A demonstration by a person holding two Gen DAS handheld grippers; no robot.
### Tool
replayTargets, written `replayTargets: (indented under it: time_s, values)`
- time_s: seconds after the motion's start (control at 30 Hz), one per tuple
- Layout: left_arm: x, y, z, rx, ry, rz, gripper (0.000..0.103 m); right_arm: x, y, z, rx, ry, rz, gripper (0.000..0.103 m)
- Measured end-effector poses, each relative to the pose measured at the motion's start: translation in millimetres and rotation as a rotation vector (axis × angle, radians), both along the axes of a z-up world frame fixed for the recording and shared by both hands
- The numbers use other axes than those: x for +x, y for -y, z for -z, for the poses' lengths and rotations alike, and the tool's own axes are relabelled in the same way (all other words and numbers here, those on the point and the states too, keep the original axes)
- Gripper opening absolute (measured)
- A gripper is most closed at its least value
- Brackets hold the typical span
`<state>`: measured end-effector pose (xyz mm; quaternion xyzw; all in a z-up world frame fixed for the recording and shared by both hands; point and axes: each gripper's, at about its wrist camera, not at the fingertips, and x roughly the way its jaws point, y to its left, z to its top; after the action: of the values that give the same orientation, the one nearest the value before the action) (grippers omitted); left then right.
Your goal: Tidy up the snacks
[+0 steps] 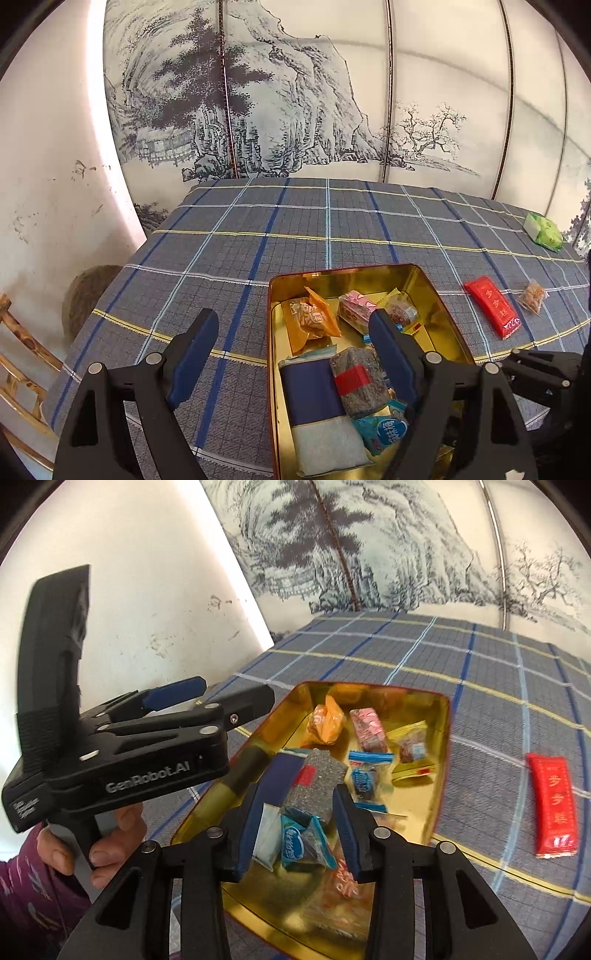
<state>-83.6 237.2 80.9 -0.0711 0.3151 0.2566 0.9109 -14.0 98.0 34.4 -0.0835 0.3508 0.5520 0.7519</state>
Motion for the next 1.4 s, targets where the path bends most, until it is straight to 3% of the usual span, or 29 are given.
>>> replayTargets:
  time_s: [0.33, 0.77, 0.9, 1.07, 1.27, 1.4]
  values:
    - [9, 29, -10, 0.042, -0.01, 0.041, 0.083, 8, 65, -13, 0.033, 0.083, 0.103, 0.053]
    - [40, 83, -20, 0.087, -0.038, 0.157, 0.086, 79, 201, 8, -0.016, 0.066, 0.45, 0.059]
    - [62, 101, -22, 0.014, -0.08, 0.24, 0.086, 100, 239, 17, -0.057, 0.082, 0.538, 0.063]
    - [112, 129, -18, -0.161, -0.183, 0.368, 0.086, 121, 261, 32, -0.084, 0.063, 0.586, 0.064]
    - [191, 152, 17, -0.315, -0.341, 0.381, 0.086, 134, 275, 48, -0.047, -0.003, 0.585, 0.065]
    - [229, 154, 41, -0.357, -0.413, 0.346, 0.086, 135, 279, 48, -0.007, -0.012, 0.571, 0.066]
